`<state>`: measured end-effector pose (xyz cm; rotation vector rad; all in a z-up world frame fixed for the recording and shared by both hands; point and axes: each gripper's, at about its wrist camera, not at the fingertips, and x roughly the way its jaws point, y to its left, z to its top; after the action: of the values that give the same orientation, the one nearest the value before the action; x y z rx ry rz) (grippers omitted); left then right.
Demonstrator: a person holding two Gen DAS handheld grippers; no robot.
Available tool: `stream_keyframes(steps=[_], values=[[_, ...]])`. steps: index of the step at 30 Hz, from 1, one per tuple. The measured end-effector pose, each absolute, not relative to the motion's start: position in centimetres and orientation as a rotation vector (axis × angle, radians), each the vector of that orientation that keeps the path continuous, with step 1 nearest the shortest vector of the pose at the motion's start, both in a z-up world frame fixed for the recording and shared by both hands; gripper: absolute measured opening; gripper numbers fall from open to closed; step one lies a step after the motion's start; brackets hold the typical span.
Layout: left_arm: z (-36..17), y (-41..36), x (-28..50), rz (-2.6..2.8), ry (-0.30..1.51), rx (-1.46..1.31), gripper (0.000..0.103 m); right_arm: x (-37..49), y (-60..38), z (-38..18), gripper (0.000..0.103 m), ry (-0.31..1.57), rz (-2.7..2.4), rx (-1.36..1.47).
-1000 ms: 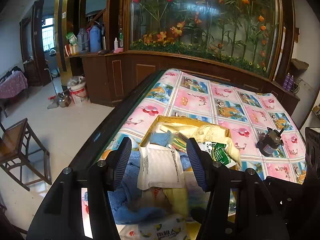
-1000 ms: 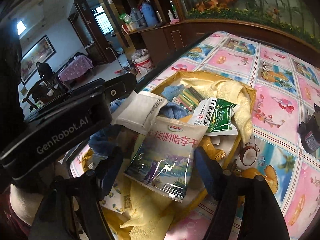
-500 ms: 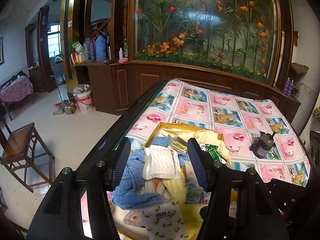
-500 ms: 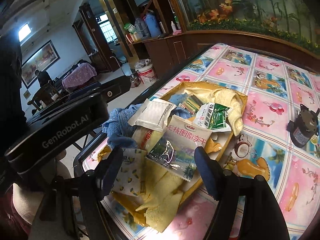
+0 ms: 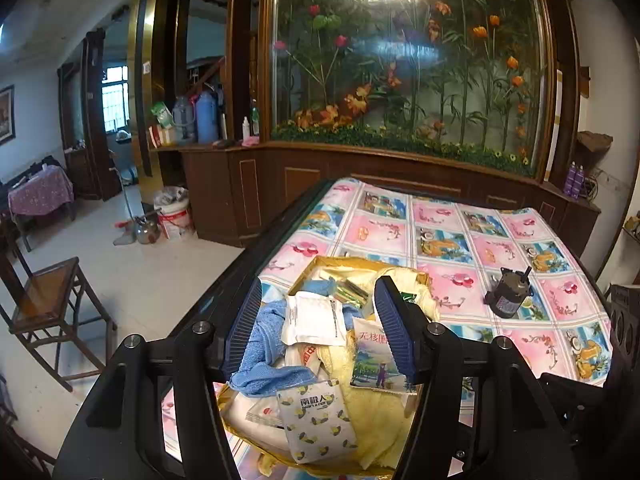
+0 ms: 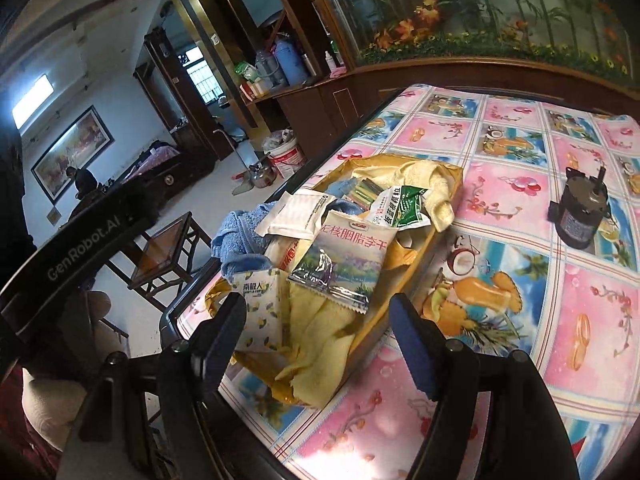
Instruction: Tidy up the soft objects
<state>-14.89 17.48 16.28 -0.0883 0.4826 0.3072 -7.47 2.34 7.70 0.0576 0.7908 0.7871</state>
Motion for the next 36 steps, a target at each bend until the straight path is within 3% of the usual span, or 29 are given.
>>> stream_keyframes(steps=[1, 3, 6, 8, 9, 36], values=[[16.5, 17.2, -15.3, 0.316, 0.469, -0.087, 0.070, -7.6, 2.1, 7.8, 0.074, 0.787, 0.787, 0.064], [17.1, 16.5, -16.3, 0.353, 0.416, -0.077, 0.077, -8.0, 1.5, 7.8, 0.074, 0.779, 0.788, 0.080], [18.1, 15.4, -18.3, 0.410, 0.294, -0.060, 0.081, -8.5, 0.6, 7.8, 0.074, 0.765, 0.787, 0.103], [18.7, 14.3, -19.8, 0.424, 0.204, -0.054, 0.091, -8.8, -0.2, 7.7, 0.074, 0.758, 0.781, 0.113], [18.8, 13.9, -20.3, 0.428, 0.183, -0.050, 0.102, -8.8, -0.5, 7.6, 0.074, 0.756, 0.779, 0.119], [14.0, 12.4, -14.6, 0.340, 0.486, -0.097, 0.103, -8.5, -1.3, 4.9, 0.076, 0.780, 0.710, 0.033]])
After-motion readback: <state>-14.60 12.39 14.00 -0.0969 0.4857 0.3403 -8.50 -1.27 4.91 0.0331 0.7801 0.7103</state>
